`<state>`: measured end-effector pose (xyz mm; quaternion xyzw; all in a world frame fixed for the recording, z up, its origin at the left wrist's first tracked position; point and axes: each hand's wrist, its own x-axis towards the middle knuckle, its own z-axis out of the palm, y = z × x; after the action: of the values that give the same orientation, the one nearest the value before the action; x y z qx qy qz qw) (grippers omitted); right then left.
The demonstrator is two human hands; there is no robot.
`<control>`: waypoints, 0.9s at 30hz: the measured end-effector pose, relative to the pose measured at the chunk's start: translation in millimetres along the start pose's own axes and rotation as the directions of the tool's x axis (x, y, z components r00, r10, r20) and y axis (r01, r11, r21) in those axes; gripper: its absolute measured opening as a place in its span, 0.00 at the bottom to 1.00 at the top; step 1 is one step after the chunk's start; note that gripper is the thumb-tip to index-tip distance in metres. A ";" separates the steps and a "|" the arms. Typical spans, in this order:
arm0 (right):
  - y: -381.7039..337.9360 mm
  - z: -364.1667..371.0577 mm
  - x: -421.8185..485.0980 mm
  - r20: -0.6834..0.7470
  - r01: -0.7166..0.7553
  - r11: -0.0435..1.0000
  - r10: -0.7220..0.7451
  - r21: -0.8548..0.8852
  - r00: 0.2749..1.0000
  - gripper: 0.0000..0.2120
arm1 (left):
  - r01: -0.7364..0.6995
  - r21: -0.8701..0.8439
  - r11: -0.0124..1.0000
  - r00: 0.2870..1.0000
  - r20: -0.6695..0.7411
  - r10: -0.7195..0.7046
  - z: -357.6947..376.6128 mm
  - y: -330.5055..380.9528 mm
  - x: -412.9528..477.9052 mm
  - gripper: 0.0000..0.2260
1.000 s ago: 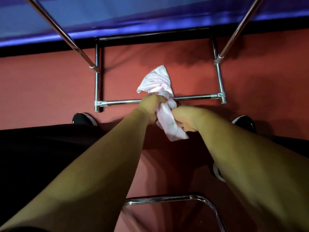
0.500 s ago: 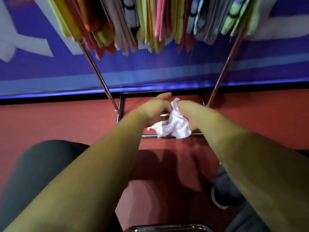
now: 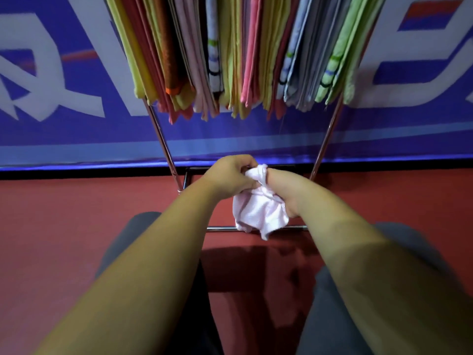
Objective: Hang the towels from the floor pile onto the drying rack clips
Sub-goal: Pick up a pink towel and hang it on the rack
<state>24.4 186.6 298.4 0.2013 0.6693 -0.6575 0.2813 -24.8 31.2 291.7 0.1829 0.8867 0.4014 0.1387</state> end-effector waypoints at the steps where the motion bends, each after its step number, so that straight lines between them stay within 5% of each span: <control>1: -2.1 1.2 0.7 0.011 -0.013 1.000 0.013 -0.005 1.000 0.15 | -0.007 0.060 0.998 1.000 -0.013 0.008 1.6 2.1 1.1 0.11; 4: -6.9 -9.1 10.5 -0.029 0.103 0.994 -0.103 0.031 0.994 0.14 | 0.063 0.046 0.997 0.995 -0.078 -0.060 0.0 5.3 10.1 0.02; 6: -12.5 -18.0 11.3 0.031 0.200 0.954 -0.212 0.221 0.977 0.10 | 0.108 -0.058 0.992 0.989 -0.094 -0.113 -4.1 1.4 18.5 0.05; 8: -16.9 -24.6 9.8 0.151 0.188 0.953 -0.227 0.237 0.962 0.07 | 0.138 -0.166 0.976 0.980 -0.122 -0.159 -8.4 -3.3 28.9 0.13; 12: -29.9 -26.9 21.3 0.084 0.237 0.967 -0.230 -0.094 0.970 0.40 | 0.224 -0.349 0.910 0.940 -0.169 -0.296 -17.3 -6.2 46.2 0.16; 14: -31.0 -25.5 23.5 0.010 0.202 0.950 -0.205 -0.240 0.979 0.47 | 0.255 -0.427 0.868 0.930 -0.136 -0.341 -22.5 -6.2 53.2 0.16; 20: -26.1 -39.3 38.7 -0.078 0.226 0.853 -0.296 -0.470 0.952 0.19 | 0.229 -0.561 0.795 0.964 0.020 -0.264 -41.3 -4.0 54.9 0.09; 27: -20.4 -40.7 39.7 -0.180 0.182 0.836 -0.315 -0.518 0.932 0.14 | 0.199 -0.496 0.845 0.978 0.150 -0.142 -47.5 -3.8 43.7 0.18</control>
<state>-23.4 222.0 287.6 0.1173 0.8658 -0.4643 0.1454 -83.3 16.5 314.7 0.0818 0.7532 0.5966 0.2647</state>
